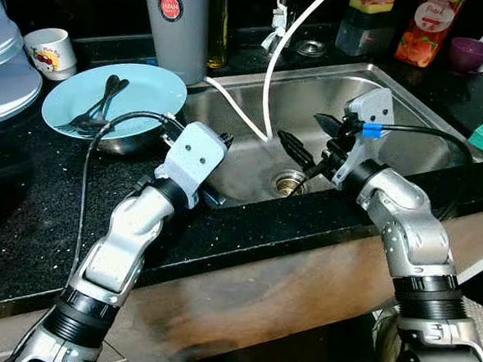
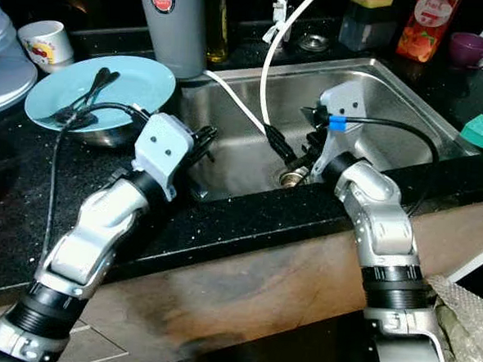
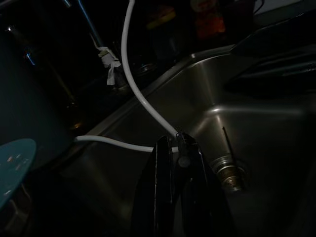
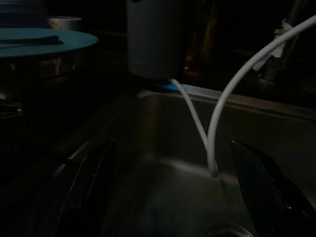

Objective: Kitchen organization

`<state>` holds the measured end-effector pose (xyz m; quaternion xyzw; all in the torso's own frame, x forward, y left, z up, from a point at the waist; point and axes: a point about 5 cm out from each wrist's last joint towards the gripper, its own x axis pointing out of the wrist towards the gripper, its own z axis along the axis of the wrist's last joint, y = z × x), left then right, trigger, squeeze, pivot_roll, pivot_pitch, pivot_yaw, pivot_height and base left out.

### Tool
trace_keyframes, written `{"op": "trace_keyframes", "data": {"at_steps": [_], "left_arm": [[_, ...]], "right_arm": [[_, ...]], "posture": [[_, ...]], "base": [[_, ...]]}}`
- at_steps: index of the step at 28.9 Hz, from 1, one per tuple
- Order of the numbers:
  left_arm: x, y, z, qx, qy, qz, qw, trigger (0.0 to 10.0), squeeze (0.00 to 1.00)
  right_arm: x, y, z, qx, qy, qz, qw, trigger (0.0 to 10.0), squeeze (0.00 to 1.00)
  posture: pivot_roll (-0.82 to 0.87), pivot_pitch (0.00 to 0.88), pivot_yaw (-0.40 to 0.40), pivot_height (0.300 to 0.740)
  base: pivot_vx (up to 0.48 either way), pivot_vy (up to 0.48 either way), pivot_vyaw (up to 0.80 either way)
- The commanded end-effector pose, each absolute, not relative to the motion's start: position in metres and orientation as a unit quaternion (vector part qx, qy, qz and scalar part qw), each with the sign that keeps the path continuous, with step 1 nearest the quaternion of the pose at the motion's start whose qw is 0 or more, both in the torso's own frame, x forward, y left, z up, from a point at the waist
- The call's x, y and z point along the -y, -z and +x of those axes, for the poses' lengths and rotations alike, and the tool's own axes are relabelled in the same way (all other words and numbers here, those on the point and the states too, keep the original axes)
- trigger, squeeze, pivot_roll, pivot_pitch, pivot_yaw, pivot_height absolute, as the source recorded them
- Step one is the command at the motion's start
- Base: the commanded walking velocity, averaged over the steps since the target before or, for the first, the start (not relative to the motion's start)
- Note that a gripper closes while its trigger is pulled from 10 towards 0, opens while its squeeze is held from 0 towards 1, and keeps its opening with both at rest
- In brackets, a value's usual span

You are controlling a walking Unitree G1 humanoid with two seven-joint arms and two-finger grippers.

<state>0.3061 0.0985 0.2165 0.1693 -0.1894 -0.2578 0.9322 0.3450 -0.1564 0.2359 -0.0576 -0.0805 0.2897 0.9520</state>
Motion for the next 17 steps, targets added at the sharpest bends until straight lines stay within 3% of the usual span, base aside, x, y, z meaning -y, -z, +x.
{"op": "trace_keyframes", "data": {"at_steps": [1, 2, 3, 4, 5, 6, 17], "left_arm": [[-0.095, -0.212, 0.306, 0.178, 0.264, 0.168, 0.933, 1.9, 0.00], [-0.095, -0.213, 0.306, 0.178, 0.262, 0.169, 0.933, 4.2, 0.00], [-0.095, -0.213, 0.307, 0.178, 0.261, 0.169, 0.934, 7.3, 0.00], [-0.095, -0.213, 0.308, 0.177, 0.258, 0.171, 0.934, 9.2, 0.00], [-0.096, -0.214, 0.308, 0.176, 0.256, 0.172, 0.935, 9.2, 0.00], [-0.096, -0.214, 0.309, 0.175, 0.256, 0.174, 0.935, 10.0, 0.00], [-0.094, -0.213, 0.326, 0.164, 0.252, 0.173, 0.938, 10.0, 0.00]], "right_arm": [[0.156, -0.237, 0.343, 0.081, -0.293, -0.069, 0.950, 10.0, 0.00], [0.156, -0.237, 0.342, 0.080, -0.294, -0.070, 0.950, 10.0, 0.00], [0.155, -0.236, 0.342, 0.078, -0.296, -0.070, 0.949, 10.0, 0.00], [0.155, -0.235, 0.342, 0.075, -0.299, -0.072, 0.949, 10.0, 0.00], [0.155, -0.235, 0.342, 0.073, -0.301, -0.073, 0.948, 10.0, 0.00], [0.155, -0.233, 0.341, 0.064, -0.306, -0.073, 0.947, 10.0, 0.00], [0.145, -0.222, 0.328, -0.005, -0.395, -0.089, 0.914, 10.0, 0.00]], "posture": [[0.03, 0.080, 0.004, 0.740], [0.02, 0.080, 0.004, 0.740], [0.02, 0.081, 0.005, 0.740], [0.02, 0.080, 0.004, 0.740], [0.02, 0.080, 0.004, 0.740], [0.02, 0.079, 0.004, 0.740], [0.02, 0.067, -0.001, 0.740]], "base": [[0.000, 0.000, 0.00], [0.000, 0.000, 0.00], [0.000, 0.000, 0.00], [0.000, 0.000, 0.00], [0.000, 0.000, 0.00], [0.000, 0.000, 0.00], [0.000, 0.000, 0.00]]}}
